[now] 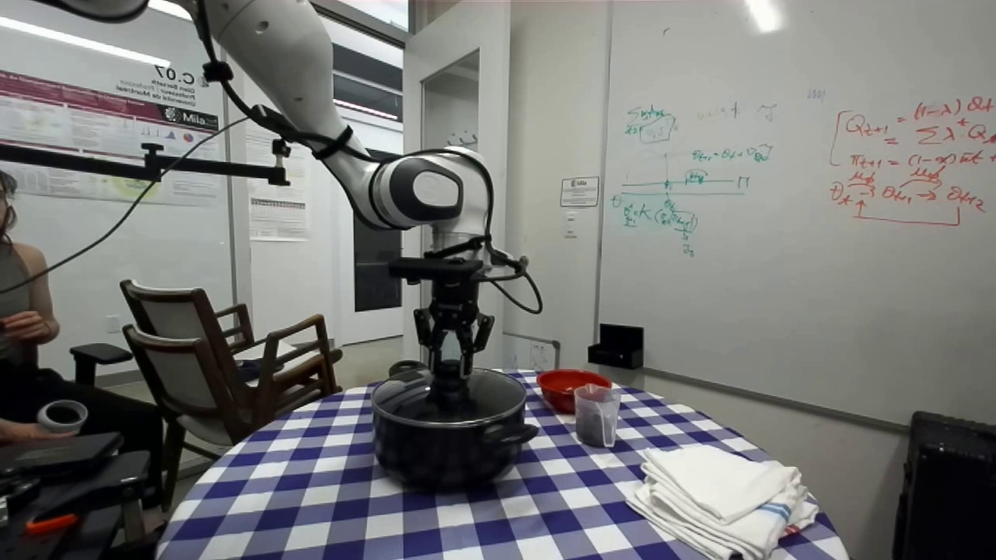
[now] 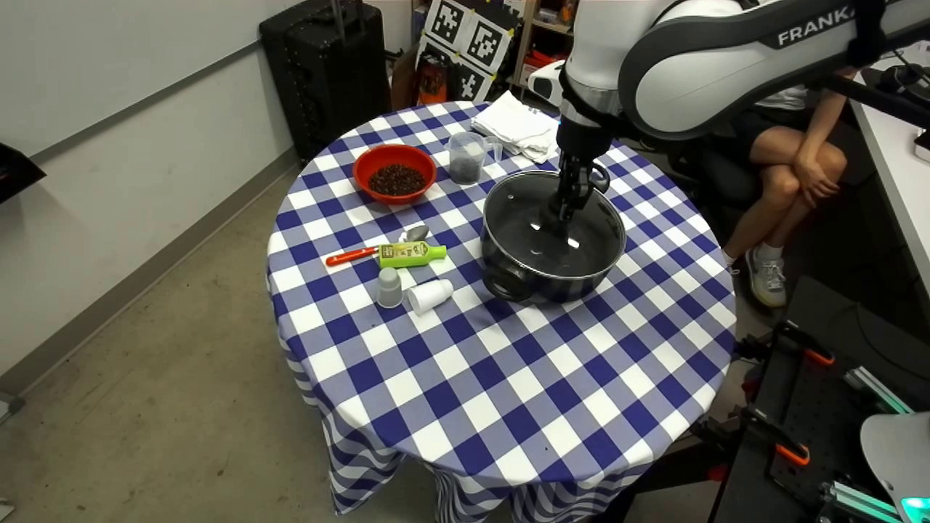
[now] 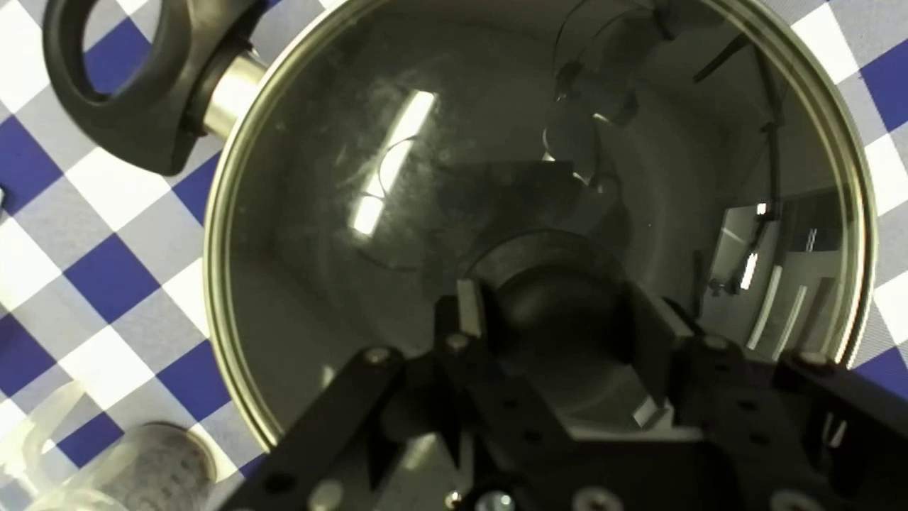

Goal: Remove the lid from the pot

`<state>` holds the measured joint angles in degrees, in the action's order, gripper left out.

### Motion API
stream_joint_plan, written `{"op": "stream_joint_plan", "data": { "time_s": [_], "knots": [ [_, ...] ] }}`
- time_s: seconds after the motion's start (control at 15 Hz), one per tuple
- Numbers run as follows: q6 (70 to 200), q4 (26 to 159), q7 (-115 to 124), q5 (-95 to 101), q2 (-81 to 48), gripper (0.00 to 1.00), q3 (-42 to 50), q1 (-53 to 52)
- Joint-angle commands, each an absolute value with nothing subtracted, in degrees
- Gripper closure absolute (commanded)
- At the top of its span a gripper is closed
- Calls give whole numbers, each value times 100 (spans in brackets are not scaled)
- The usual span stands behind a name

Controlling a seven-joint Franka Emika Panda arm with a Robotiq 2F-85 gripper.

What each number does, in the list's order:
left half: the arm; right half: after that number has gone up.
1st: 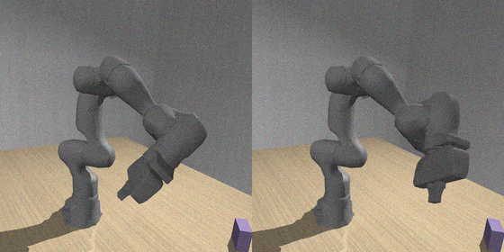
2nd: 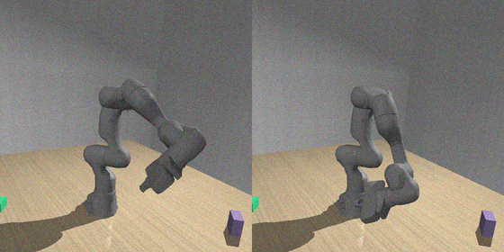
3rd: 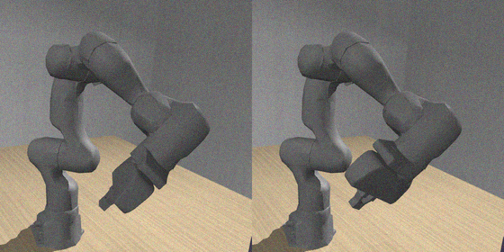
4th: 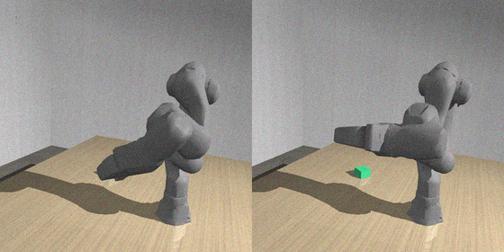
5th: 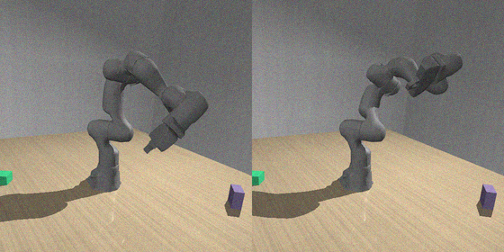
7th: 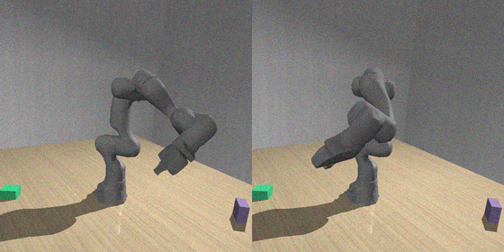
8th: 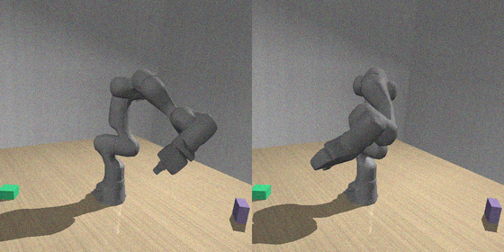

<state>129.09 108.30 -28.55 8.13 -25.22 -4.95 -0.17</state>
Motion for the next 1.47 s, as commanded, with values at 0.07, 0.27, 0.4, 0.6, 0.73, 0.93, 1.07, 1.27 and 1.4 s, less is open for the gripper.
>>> {"op": "stream_joint_plan", "data": {
  "time_s": [0.07, 0.27, 0.4, 0.6, 0.73, 0.93, 1.07, 1.27, 1.4],
  "knots": [
    [12808, 10779, -3056, 588, -2451, 75, -611, 141],
    [12816, 11008, -3345, 339, -2000, 75, -665, 336],
    [12982, 11368, -3571, 112, -1414, 75, -652, 518],
    [13215, 11829, -3403, 221, -691, 75, -362, 595],
    [13111, 12207, -3172, 269, -168, 75, -99, 690],
    [13010, 12882, -2743, 291, 488, 75, 354, 856],
    [13206, 13307, -2330, 470, 733, 75, 615, 959],
    [13232, 13730, -1806, 650, 750, 75, 887, 1097],
    [13453, 13954, -1567, 545, 619, 75, 1004, 1135]
  ]
}}
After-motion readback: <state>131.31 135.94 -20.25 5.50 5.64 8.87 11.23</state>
